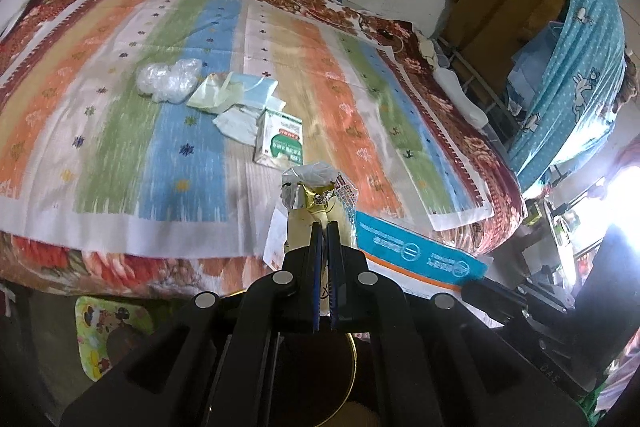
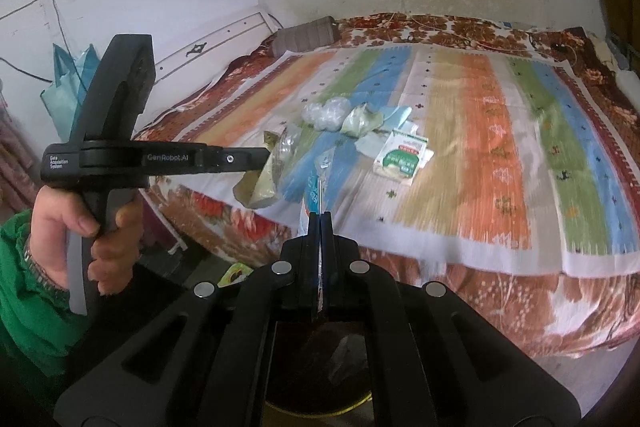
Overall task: Collect trash
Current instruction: 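Carry the wrapper in left tool while right tool carries its small item to the bin, then open both tools over the bin to drop the items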
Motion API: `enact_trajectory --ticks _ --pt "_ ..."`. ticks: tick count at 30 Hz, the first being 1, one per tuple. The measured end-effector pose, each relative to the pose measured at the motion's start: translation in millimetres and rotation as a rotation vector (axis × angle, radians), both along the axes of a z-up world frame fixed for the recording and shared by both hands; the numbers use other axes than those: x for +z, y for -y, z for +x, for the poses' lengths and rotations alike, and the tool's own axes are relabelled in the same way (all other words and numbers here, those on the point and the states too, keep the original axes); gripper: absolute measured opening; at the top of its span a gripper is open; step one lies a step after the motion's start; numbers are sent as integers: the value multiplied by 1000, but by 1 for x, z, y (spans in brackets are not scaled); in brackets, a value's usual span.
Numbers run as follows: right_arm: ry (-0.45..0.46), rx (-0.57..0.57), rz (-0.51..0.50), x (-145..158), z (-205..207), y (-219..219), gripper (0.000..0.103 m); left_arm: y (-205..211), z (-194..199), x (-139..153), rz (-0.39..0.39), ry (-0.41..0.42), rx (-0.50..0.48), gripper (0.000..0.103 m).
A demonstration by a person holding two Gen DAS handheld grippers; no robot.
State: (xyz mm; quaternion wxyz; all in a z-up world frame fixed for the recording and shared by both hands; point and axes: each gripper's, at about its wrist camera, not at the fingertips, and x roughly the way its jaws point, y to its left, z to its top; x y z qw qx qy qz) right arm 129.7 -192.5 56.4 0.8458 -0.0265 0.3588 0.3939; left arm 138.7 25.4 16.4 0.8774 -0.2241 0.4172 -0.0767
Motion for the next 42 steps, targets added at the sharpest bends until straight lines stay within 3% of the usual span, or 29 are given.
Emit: enact_trajectory --ticks 9,17,25,32,34,36,42 --pt "-42 -2 -34 -17 -26 11 0 6 -26 -19 -21 -45 17 2" --pt "-117 2 -130 -44 -39 -1 0 20 -40 -45 -8 -136 17 2" --pt "-169 -13 -201 -63 -40 -10 0 33 -42 -69 58 -236 29 2" --pt "-257 -41 -251 -86 -28 -17 1 27 -38 -94 24 -337 66 2" --pt "-307 -34 -254 -95 -24 -20 3 24 -37 -100 -5 -359 75 6" --pt "-335 -44 -242 -99 -19 -21 23 22 -36 -100 -31 -359 77 30" --pt "-356 -78 -201 -98 -10 -15 30 9 -39 -89 -68 -318 131 41"
